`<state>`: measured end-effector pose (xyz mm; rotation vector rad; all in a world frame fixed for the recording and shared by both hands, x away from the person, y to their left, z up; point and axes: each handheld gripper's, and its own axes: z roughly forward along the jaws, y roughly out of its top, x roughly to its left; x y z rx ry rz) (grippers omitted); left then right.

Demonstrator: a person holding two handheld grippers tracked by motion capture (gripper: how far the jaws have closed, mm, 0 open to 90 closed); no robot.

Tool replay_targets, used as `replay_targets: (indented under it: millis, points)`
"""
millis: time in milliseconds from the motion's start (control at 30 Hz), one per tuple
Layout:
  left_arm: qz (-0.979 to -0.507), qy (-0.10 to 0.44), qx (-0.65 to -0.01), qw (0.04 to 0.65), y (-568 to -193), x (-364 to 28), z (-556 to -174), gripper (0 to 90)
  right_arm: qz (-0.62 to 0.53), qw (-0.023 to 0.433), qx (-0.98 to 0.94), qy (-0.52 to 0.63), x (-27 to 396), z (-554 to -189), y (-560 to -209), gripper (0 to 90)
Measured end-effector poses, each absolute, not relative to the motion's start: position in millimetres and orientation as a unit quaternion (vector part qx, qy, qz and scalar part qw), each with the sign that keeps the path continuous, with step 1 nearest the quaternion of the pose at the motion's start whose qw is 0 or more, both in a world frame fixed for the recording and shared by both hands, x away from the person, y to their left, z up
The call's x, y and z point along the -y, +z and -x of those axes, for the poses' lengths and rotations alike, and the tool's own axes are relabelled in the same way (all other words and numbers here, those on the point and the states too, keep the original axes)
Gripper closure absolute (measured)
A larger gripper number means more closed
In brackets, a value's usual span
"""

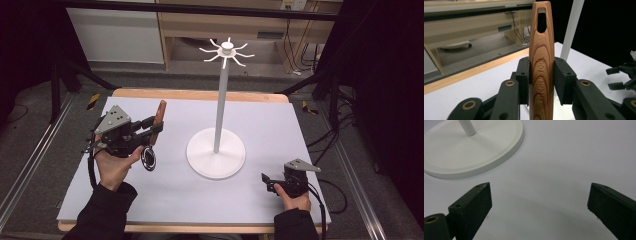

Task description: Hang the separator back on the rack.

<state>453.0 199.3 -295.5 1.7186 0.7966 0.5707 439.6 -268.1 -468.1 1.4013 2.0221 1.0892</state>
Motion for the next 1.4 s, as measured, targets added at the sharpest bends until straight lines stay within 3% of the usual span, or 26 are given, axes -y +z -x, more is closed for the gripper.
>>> replay_targets:
  millis: [1400]
  points:
    - [-0.693, 0.257, -0.293, 0.606, -234.9, -157.3, -459.5, 67.4, -0.506, 0.225, -0.735, 0.391, 268.8, -441.7, -468.3, 6.0]
